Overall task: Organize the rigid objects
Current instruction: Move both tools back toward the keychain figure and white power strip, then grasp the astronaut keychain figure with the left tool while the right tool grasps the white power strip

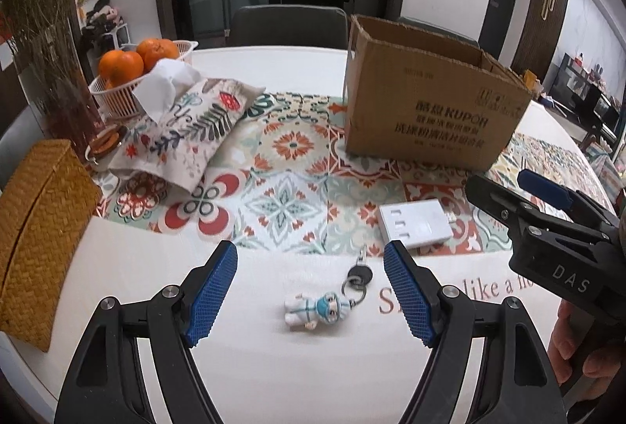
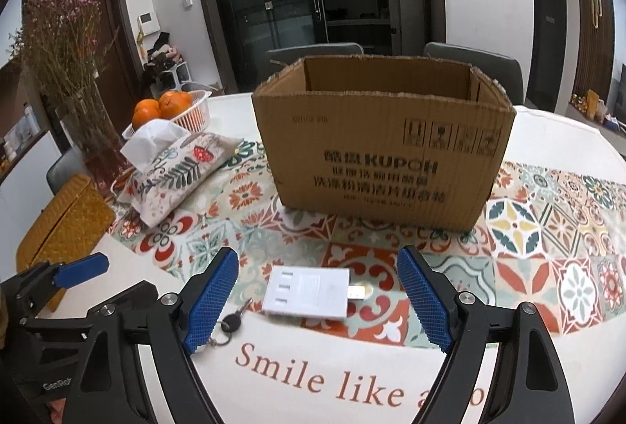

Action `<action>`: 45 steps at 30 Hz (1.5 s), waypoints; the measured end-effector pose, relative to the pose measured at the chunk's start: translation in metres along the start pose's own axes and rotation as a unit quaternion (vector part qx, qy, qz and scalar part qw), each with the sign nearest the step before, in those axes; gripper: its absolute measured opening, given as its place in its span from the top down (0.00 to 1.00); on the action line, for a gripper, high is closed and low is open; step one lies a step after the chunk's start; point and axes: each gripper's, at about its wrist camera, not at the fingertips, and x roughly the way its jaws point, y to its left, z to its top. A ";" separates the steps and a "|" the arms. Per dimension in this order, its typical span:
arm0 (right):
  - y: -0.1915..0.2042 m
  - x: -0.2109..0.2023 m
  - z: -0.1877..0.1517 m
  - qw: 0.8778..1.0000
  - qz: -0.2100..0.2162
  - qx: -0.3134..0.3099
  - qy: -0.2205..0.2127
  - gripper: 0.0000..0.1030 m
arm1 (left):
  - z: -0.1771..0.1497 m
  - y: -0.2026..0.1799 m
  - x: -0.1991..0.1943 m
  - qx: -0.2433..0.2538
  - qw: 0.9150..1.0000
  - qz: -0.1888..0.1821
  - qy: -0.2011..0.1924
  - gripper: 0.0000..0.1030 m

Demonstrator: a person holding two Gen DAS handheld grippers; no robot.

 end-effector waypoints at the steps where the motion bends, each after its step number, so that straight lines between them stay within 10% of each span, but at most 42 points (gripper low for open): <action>1: 0.000 0.001 -0.003 1.000 -0.001 -0.001 0.001 0.18 | -0.003 0.000 0.002 0.003 1.000 0.001 0.003 0.25; 45: 0.009 0.087 -0.042 0.994 0.004 -0.017 0.108 0.11 | -0.042 0.013 0.060 -0.011 0.996 -0.061 0.070 0.25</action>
